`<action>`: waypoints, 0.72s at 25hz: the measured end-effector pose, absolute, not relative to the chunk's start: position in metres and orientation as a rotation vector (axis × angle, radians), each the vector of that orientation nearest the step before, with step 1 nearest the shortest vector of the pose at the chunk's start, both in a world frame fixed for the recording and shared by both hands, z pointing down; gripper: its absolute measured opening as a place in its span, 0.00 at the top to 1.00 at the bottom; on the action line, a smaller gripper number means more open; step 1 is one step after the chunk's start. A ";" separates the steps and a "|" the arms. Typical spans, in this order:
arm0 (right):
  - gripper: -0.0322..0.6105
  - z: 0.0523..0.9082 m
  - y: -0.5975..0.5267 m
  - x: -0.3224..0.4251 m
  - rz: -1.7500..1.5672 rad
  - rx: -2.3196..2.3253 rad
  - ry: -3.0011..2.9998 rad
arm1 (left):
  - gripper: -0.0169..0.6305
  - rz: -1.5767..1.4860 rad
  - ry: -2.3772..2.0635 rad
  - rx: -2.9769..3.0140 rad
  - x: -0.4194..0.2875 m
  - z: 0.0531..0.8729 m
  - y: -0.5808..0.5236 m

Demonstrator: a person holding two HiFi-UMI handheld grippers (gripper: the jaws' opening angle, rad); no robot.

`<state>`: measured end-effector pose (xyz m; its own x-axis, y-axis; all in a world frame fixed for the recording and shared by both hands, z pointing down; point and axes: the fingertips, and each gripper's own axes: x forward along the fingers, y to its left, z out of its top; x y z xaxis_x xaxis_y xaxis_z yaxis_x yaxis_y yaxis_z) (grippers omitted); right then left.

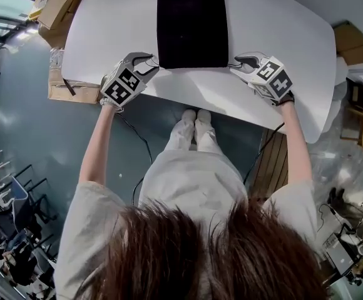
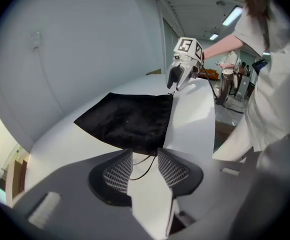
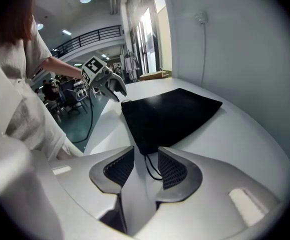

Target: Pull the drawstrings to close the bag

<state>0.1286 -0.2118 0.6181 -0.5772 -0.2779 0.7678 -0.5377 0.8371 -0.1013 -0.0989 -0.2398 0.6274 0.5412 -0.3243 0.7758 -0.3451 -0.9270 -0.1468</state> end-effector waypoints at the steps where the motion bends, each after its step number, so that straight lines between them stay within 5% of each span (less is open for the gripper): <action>1: 0.69 0.621 -0.210 0.128 0.409 0.572 -2.194 | 0.74 1.402 -0.560 2.746 -0.098 0.630 -0.239; 18: 0.65 0.654 -0.206 0.132 0.351 0.409 -2.030 | 0.71 1.866 -0.063 2.661 -0.106 0.669 -0.235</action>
